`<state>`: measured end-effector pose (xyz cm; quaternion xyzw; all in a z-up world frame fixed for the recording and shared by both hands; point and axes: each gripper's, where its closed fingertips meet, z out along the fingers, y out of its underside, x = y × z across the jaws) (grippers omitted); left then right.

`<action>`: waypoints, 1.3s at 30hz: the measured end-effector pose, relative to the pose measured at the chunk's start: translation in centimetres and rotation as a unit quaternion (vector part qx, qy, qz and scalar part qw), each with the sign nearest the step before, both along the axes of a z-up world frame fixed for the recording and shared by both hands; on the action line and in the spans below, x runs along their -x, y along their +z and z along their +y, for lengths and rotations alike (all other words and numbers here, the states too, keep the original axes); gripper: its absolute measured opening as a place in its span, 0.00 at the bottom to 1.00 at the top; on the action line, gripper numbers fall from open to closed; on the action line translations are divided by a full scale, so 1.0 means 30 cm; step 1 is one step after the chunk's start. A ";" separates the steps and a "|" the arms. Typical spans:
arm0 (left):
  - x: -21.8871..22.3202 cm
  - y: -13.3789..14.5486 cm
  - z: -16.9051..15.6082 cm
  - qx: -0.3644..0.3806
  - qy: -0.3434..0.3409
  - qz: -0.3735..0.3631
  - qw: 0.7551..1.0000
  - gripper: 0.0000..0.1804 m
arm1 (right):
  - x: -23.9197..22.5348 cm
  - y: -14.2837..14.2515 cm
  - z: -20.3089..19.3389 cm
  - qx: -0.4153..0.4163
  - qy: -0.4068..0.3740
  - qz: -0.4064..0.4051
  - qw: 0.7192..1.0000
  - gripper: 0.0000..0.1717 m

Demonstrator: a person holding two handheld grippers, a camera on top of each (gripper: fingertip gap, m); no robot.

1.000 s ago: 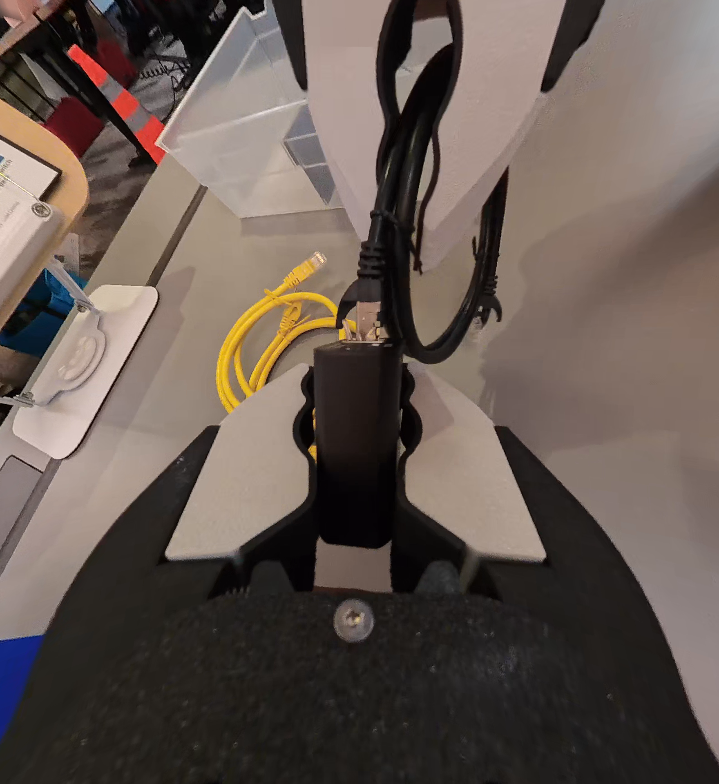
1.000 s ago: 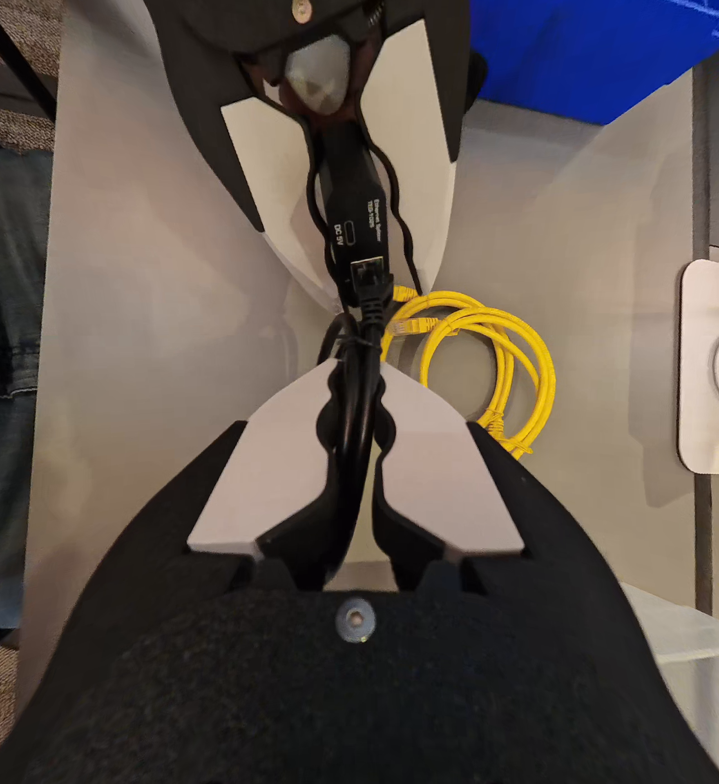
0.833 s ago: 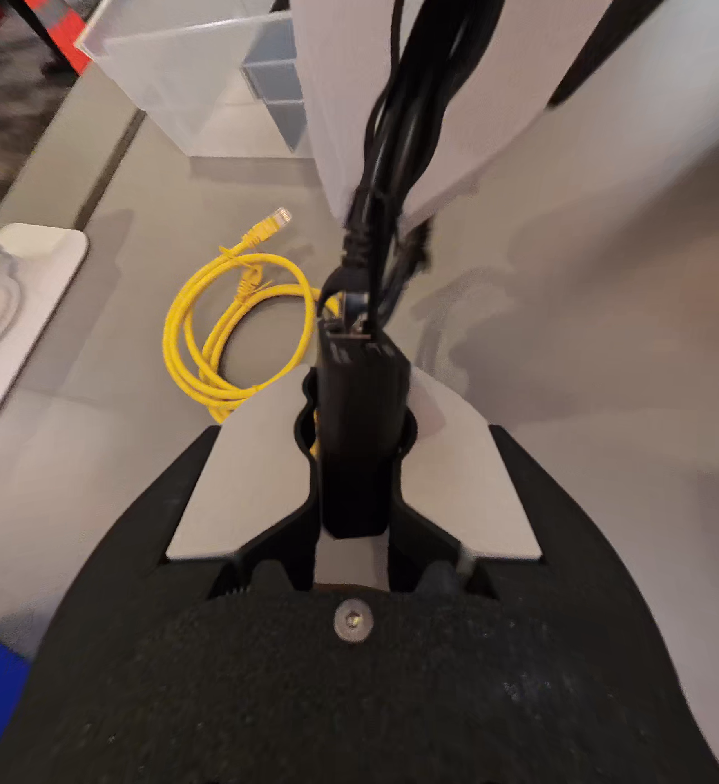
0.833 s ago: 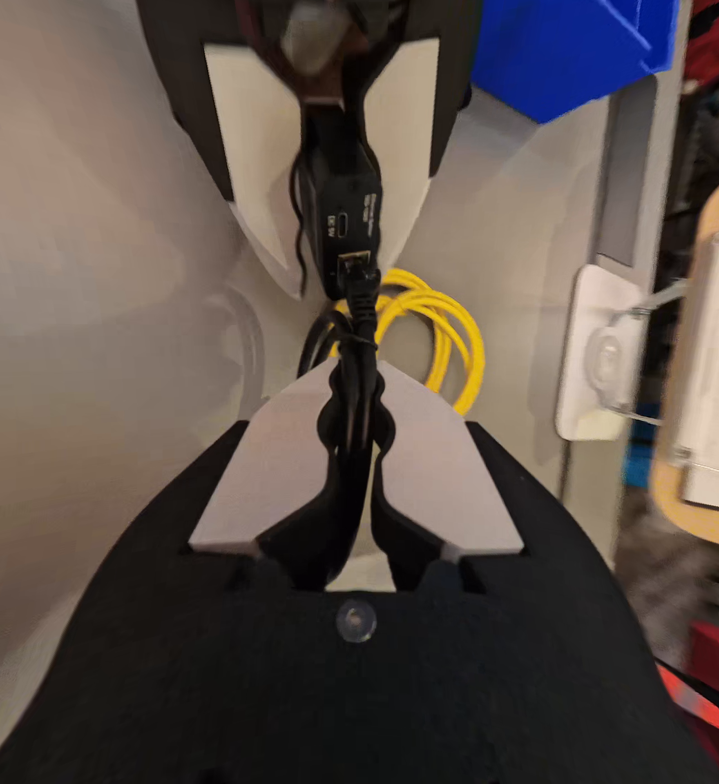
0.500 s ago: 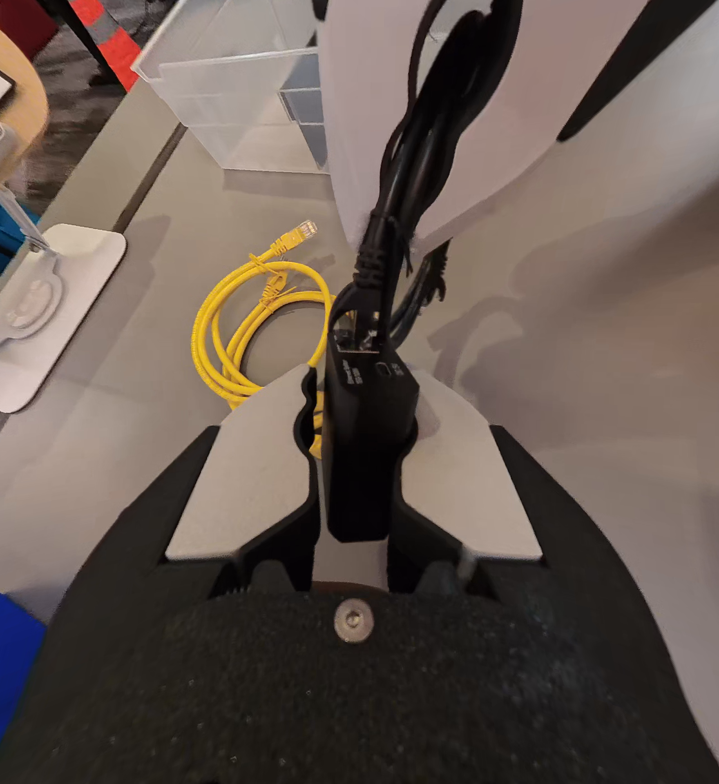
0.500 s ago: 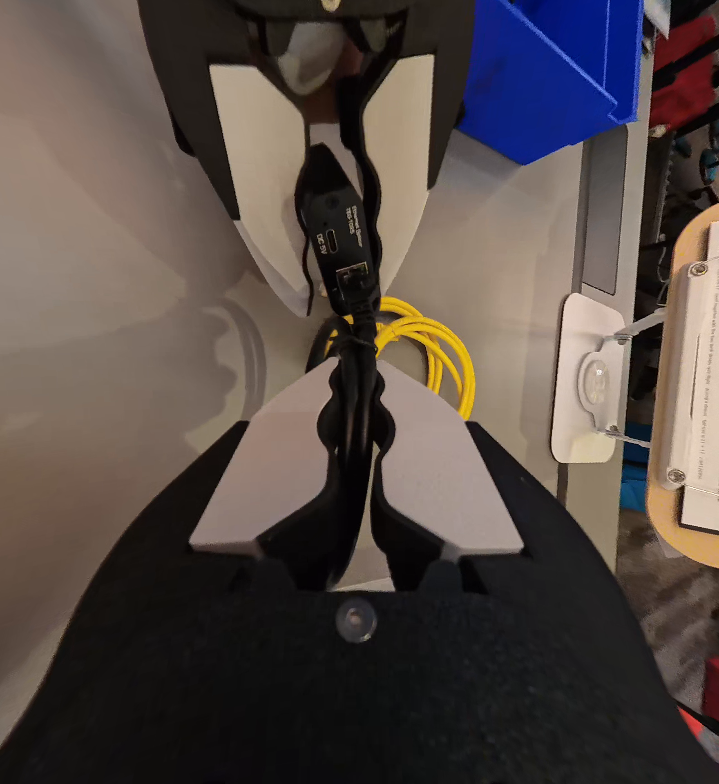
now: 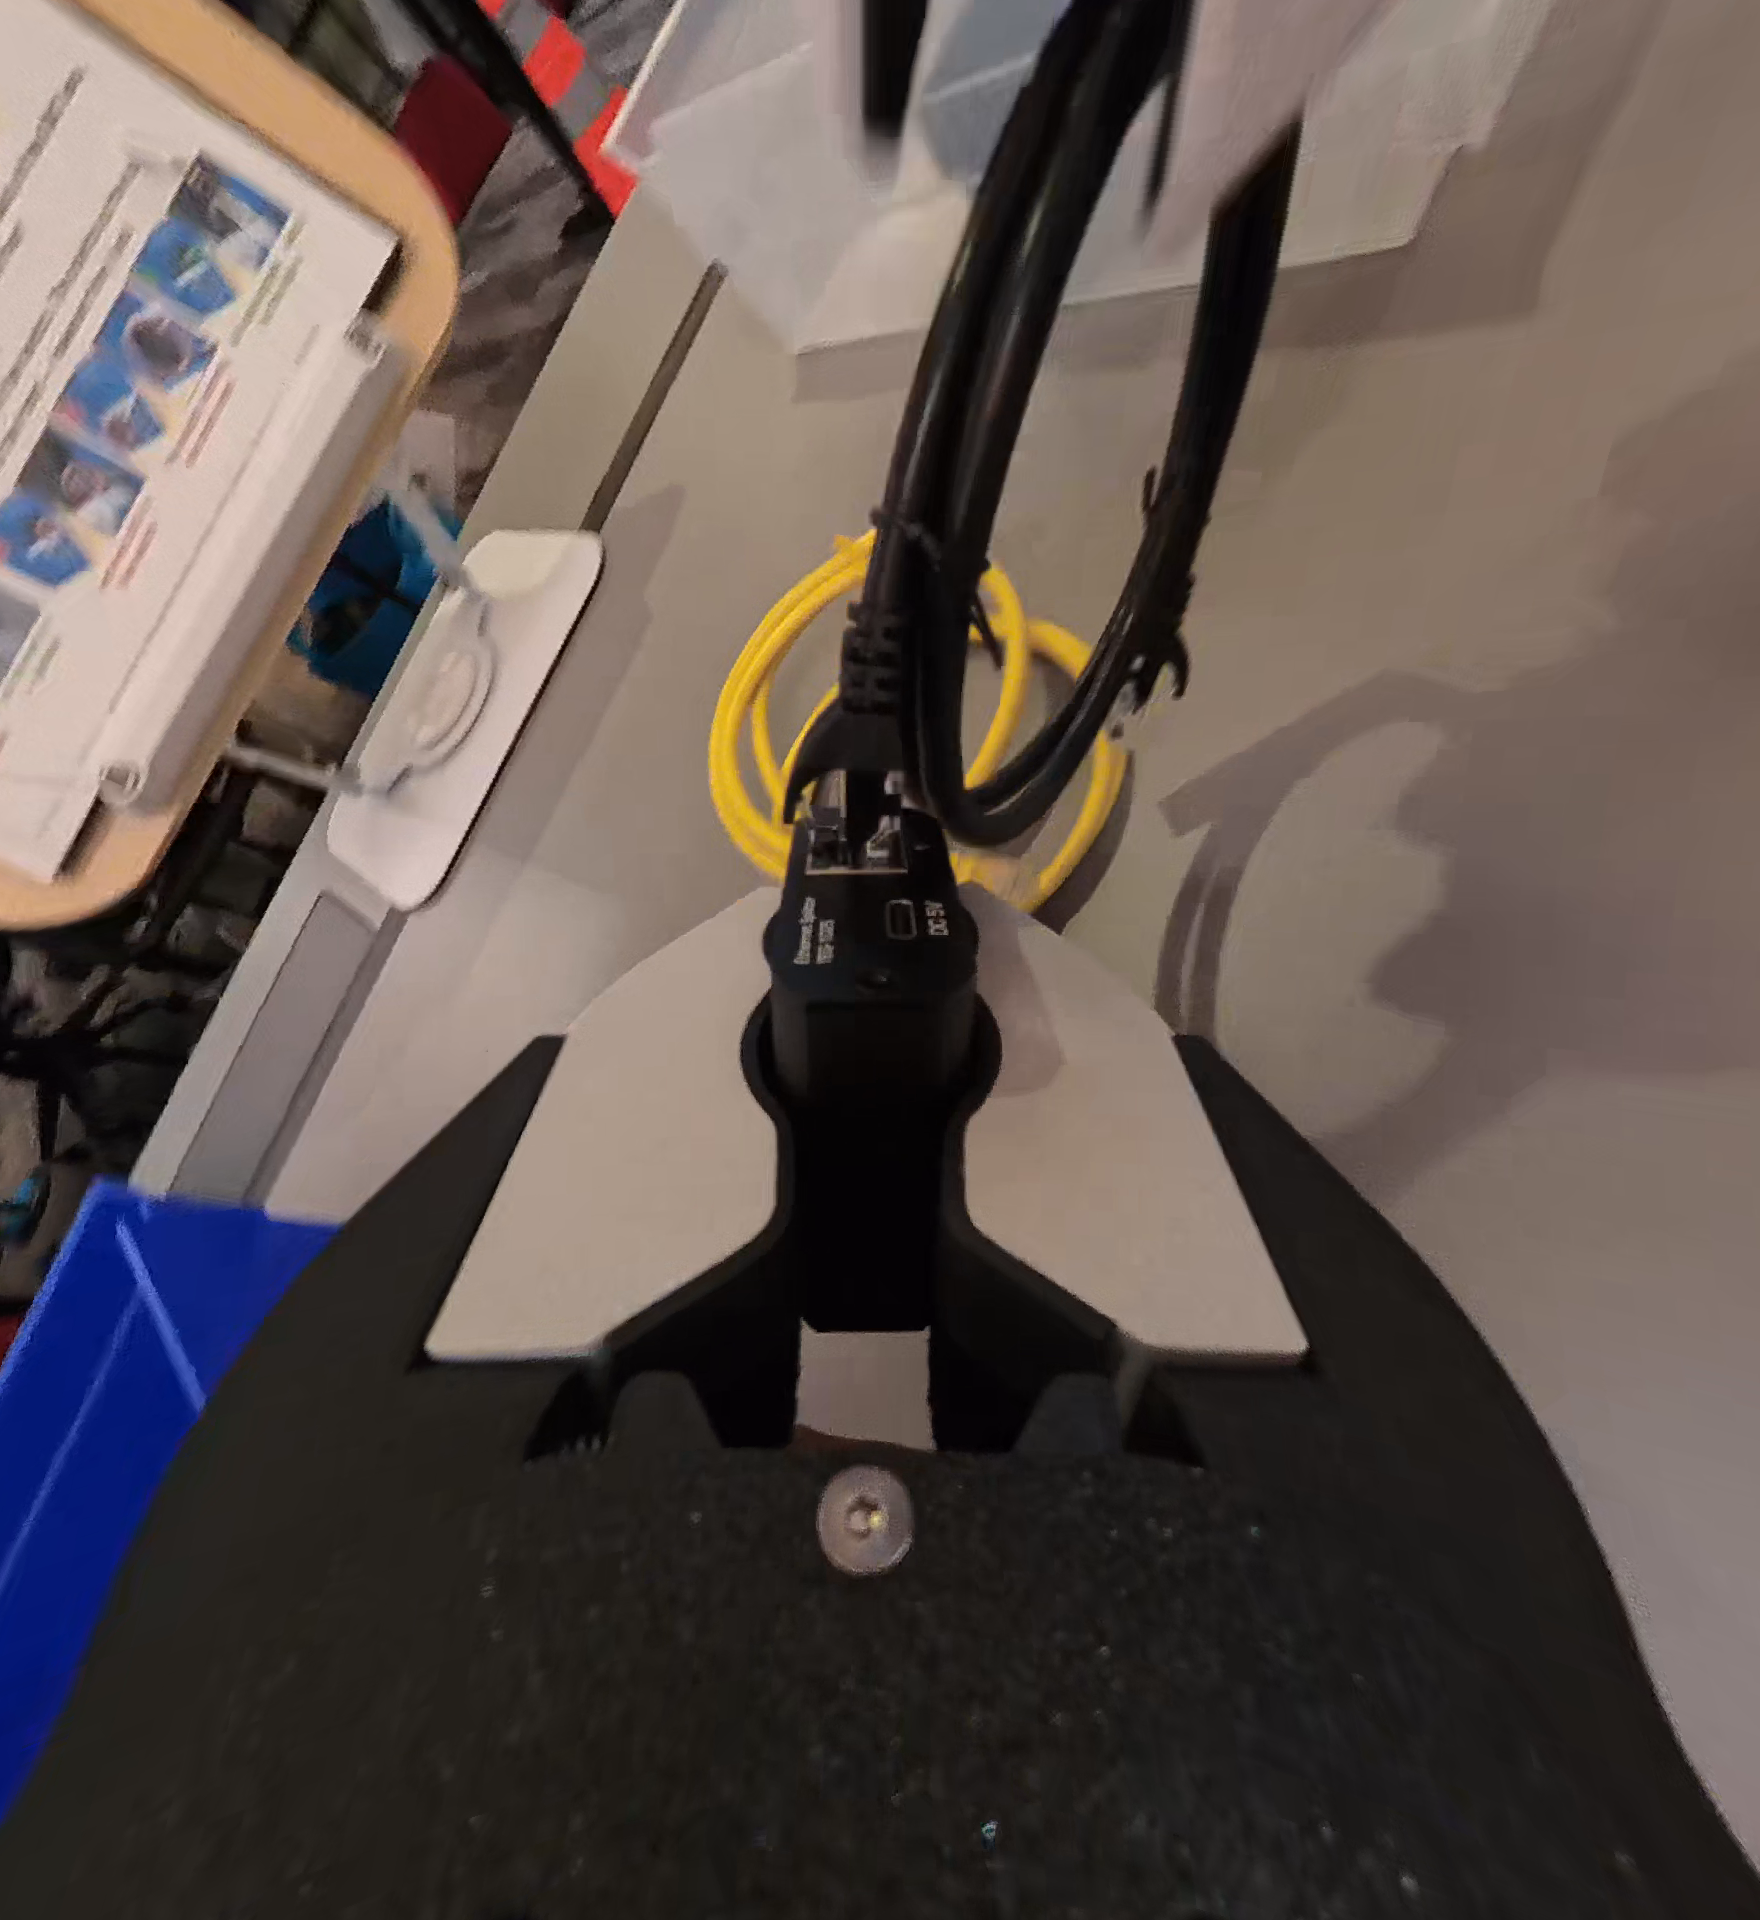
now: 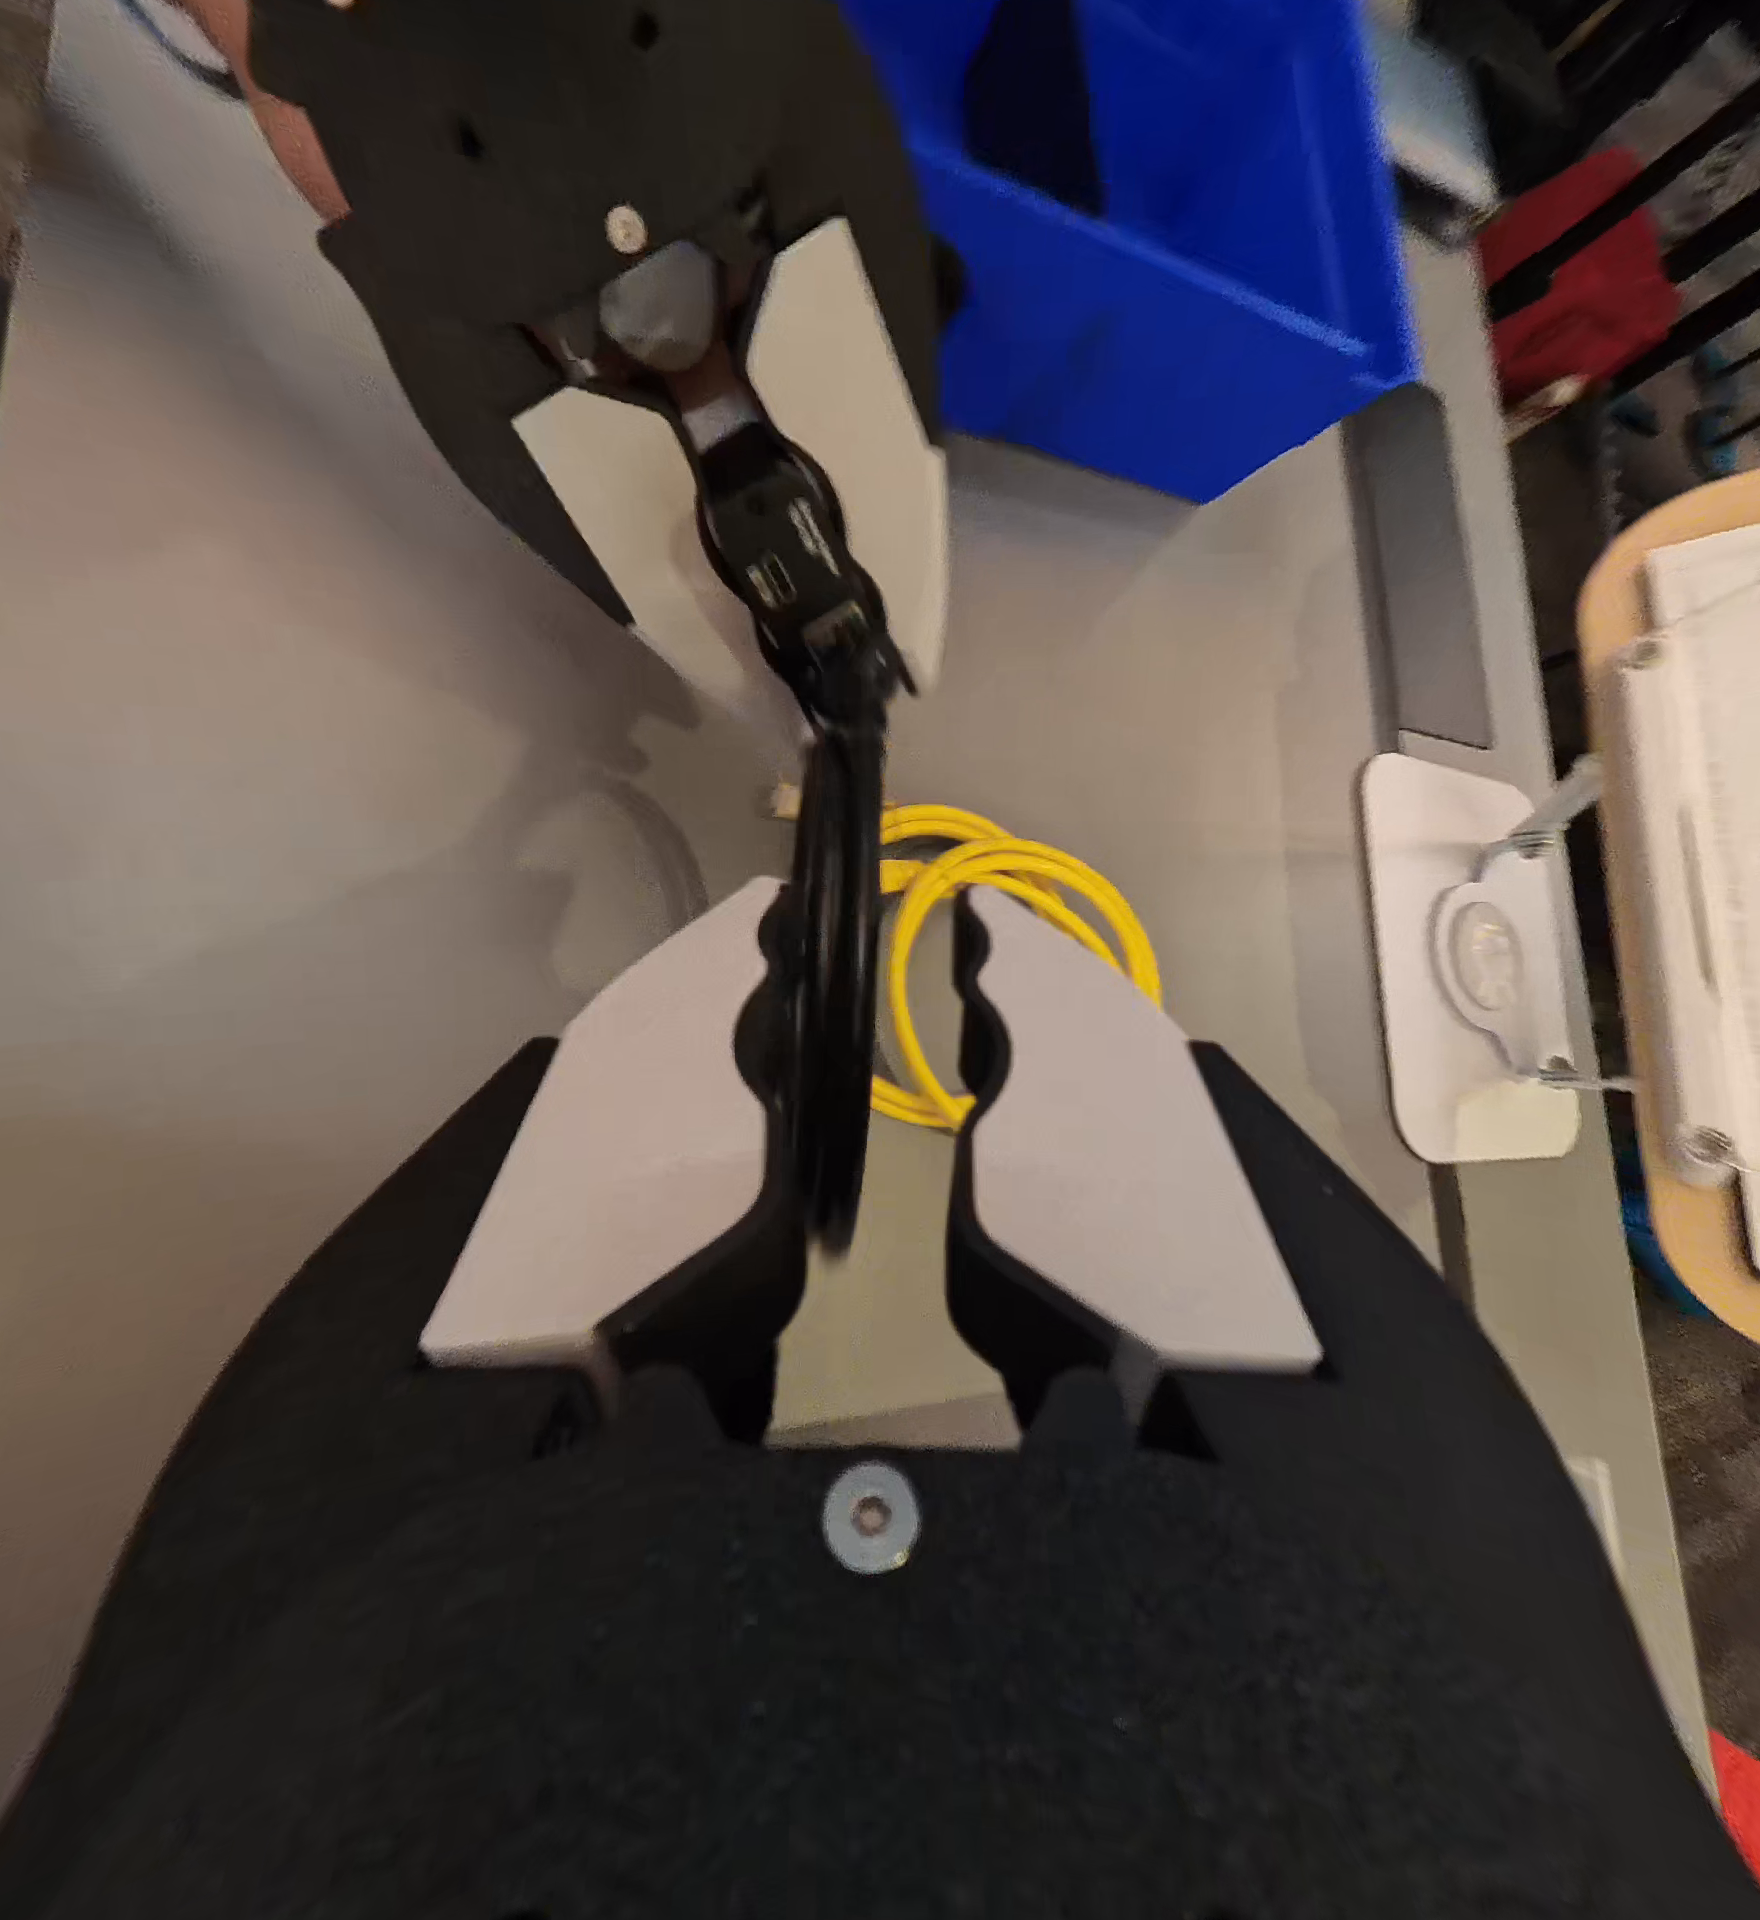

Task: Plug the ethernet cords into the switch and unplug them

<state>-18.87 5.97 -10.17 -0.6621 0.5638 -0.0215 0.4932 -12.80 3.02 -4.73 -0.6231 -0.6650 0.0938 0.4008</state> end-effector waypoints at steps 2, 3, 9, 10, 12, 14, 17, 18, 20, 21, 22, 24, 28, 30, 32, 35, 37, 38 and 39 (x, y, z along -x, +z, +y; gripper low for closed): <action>0.083 0.002 0.000 0.025 0.047 -0.040 0.998 0.14 | -0.054 0.069 0.006 0.007 -0.018 0.035 0.999 0.21; 0.126 0.005 -0.006 0.044 0.074 -0.074 0.994 0.14 | -0.088 0.100 0.014 0.013 -0.028 0.052 0.998 0.21; 0.289 0.045 -0.117 0.082 0.146 -0.229 0.959 0.14 | -0.206 0.039 0.084 0.092 -0.078 0.049 0.992 0.29; 0.299 0.047 -0.138 0.080 0.150 -0.244 0.955 0.14 | -0.184 -0.007 0.085 0.111 -0.077 0.039 0.990 0.29; 0.320 0.044 -0.168 0.074 0.166 -0.266 0.947 0.14 | -0.119 -0.110 0.098 0.130 -0.082 0.010 0.988 0.28; 0.337 0.032 -0.182 0.067 0.179 -0.277 0.942 0.14 | -0.045 -0.225 0.099 0.140 -0.075 -0.039 0.987 0.28; 0.339 0.016 -0.191 0.095 0.177 -0.300 0.932 0.14 | -0.004 -0.364 0.155 0.127 -0.086 -0.131 0.979 0.28; 0.338 0.017 -0.193 0.100 0.174 -0.310 0.929 0.14 | 0.000 -0.386 0.176 0.122 -0.089 -0.149 0.977 0.28; 0.330 0.013 -0.198 0.108 0.160 -0.315 0.929 0.14 | 0.008 -0.407 0.210 0.117 -0.088 -0.166 0.975 0.22; 0.327 0.005 -0.199 0.110 0.156 -0.312 0.931 0.14 | -0.005 -0.421 0.235 0.107 -0.095 -0.187 0.972 0.17; 0.324 -0.007 -0.201 0.113 0.154 -0.308 0.932 0.14 | -0.018 -0.440 0.244 0.104 -0.092 -0.213 0.967 0.11; 0.317 -0.026 -0.203 0.123 0.150 -0.306 0.932 0.14 | -0.025 -0.454 0.242 0.102 -0.077 -0.240 0.962 0.03; 0.302 -0.018 -0.216 0.128 0.139 -0.315 0.930 0.14 | -0.053 -0.256 0.235 0.057 -0.079 -0.185 0.978 0.03; 0.298 -0.009 -0.221 0.119 0.132 -0.308 0.934 0.14 | -0.139 -0.091 0.225 0.024 -0.101 -0.150 0.983 0.03; 0.296 -0.006 -0.224 0.113 0.130 -0.302 0.938 0.14 | -0.291 0.055 0.208 -0.002 -0.143 -0.142 0.980 0.03; 0.285 -0.003 -0.228 0.126 0.124 -0.311 0.934 0.14 | -0.534 0.163 0.134 0.022 -0.198 -0.131 0.971 0.03; 0.280 -0.001 -0.230 0.132 0.121 -0.316 0.932 0.14 | -0.673 0.137 0.065 0.059 -0.219 -0.146 0.963 0.03; 0.278 0.001 -0.229 0.131 0.121 -0.316 0.932 0.14 | -0.723 0.106 0.035 0.079 -0.223 -0.151 0.960 0.03; 0.276 0.002 -0.228 0.130 0.119 -0.315 0.932 0.14 | -0.764 0.069 0.017 0.099 -0.232 -0.156 0.955 0.03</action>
